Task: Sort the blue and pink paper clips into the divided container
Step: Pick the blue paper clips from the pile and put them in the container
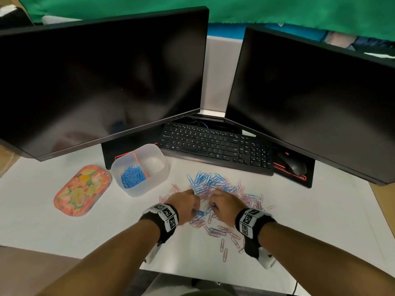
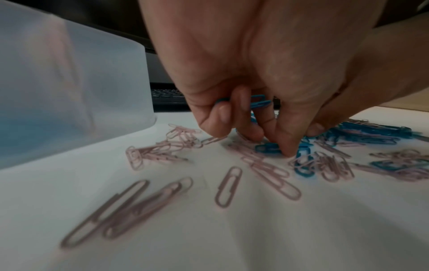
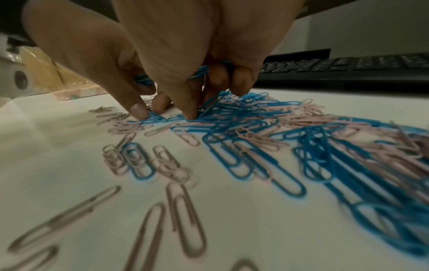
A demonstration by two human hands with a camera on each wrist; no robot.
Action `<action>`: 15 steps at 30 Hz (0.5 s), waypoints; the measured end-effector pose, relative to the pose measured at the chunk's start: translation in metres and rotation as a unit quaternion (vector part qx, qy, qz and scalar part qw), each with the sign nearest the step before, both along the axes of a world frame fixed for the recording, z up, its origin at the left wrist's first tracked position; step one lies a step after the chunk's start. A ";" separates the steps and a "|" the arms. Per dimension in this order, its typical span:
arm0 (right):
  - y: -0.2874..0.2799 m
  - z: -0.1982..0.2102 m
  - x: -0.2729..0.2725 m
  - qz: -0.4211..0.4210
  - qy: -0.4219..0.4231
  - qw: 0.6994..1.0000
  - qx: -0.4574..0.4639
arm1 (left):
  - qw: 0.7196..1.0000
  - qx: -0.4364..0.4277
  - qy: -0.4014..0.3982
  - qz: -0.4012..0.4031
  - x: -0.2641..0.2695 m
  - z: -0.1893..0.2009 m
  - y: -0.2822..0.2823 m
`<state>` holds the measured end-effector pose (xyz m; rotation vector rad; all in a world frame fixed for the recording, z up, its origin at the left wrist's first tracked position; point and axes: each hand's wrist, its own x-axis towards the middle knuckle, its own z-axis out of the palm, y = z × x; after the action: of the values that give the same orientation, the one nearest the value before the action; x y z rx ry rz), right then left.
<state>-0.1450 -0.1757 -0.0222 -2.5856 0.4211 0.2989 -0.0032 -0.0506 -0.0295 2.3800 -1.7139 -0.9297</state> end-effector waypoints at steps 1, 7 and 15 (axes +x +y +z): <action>0.000 0.001 0.000 -0.003 0.008 1.000 0.001 | 1.000 -0.001 0.003 0.004 0.000 0.000 0.000; -0.003 0.002 -0.002 -0.018 0.025 0.999 0.016 | 0.999 -0.009 0.024 0.029 0.001 -0.001 0.001; -0.006 0.005 -0.004 -0.034 0.036 0.998 0.030 | 0.994 -0.030 0.073 0.081 0.000 0.004 0.002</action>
<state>-0.1489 -0.1818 -0.0171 -2.5016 0.5167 0.3770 -0.0032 -0.0487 -0.0256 2.3081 -1.4533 -0.9846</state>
